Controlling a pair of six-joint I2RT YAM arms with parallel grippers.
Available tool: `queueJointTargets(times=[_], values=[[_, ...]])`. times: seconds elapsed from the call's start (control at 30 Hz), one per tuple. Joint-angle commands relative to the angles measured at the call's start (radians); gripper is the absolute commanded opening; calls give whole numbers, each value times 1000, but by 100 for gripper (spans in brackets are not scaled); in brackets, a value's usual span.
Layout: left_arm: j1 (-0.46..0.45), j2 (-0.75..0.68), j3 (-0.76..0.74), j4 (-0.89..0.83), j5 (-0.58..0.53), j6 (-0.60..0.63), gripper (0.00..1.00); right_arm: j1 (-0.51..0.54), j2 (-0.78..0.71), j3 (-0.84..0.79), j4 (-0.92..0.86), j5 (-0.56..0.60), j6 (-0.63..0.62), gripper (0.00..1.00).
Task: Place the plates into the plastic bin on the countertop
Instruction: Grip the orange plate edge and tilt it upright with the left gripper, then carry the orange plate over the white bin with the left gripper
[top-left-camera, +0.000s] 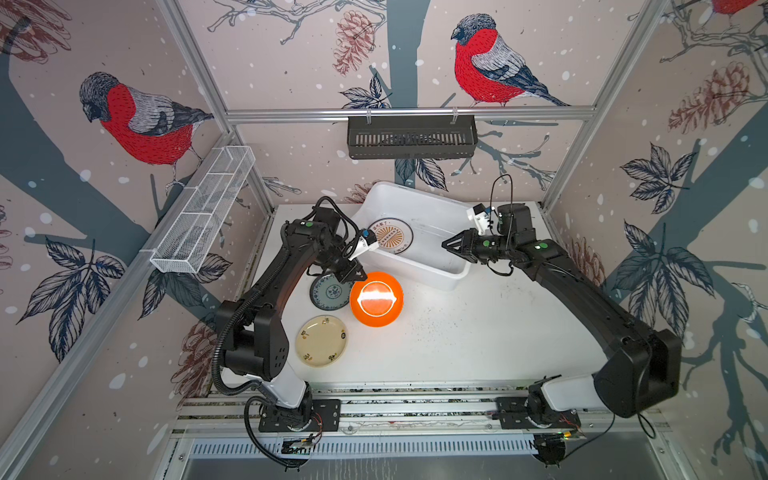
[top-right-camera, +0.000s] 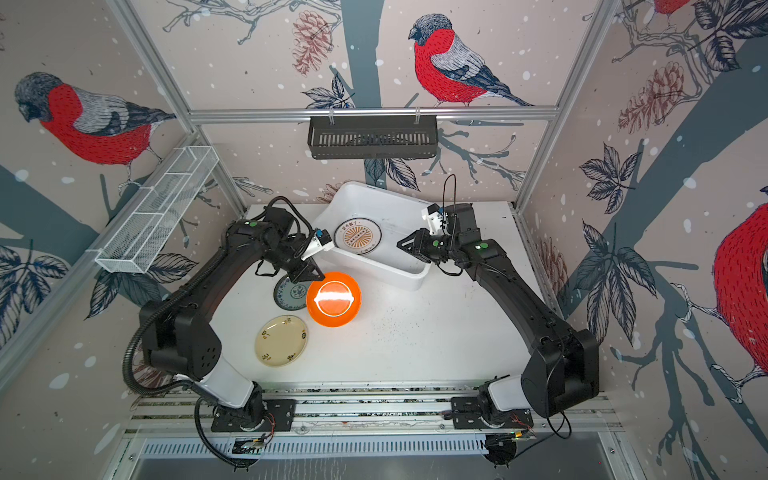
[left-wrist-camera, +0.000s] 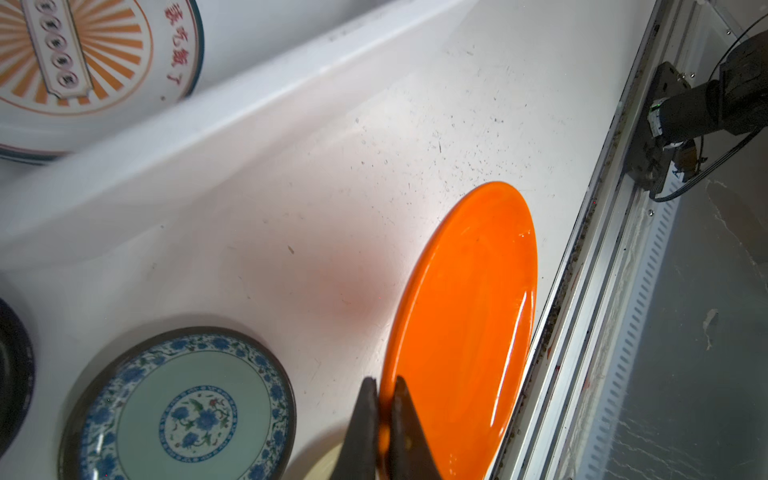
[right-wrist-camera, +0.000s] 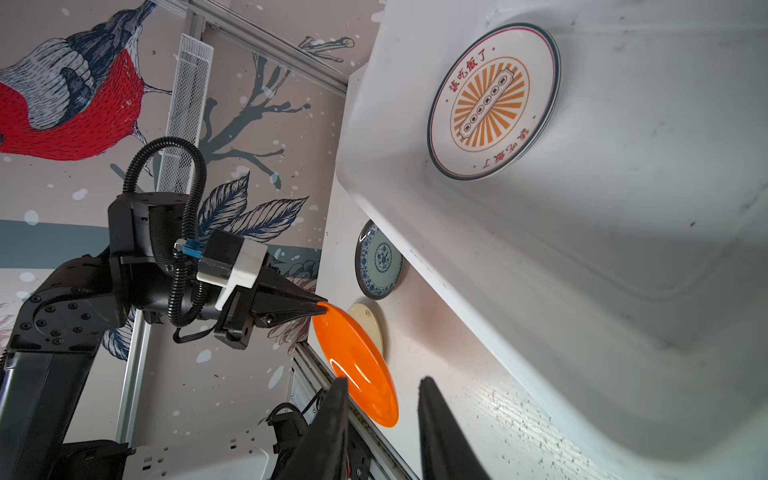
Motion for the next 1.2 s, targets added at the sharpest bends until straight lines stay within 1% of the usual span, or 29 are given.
queueJointTargets(times=[0.0,0.13,0.27,0.37,0.5,0.6,0.87,1.03,1.17], values=[[2,27,98,-80,53,-13,0,-4,-4,22,-28,-16,-19,31],[2,81,250,-135,89,-39,0,-5,-11,45,-54,-15,-27,31],[3,146,404,-157,130,-95,0,-12,-25,60,-78,-8,-35,31],[1,214,525,-128,141,-173,0,-24,-41,64,-93,-4,-34,31],[-2,343,712,-92,159,-275,0,-35,-74,66,-122,11,-34,31],[-8,419,798,-23,146,-354,0,-40,-106,63,-137,28,-22,31],[-57,508,802,271,63,-564,0,-46,-194,26,-157,74,32,31],[-101,551,768,406,22,-633,0,-46,-228,-5,-164,103,69,31],[-141,600,753,495,-37,-698,0,-46,-253,-17,-177,131,98,31]])
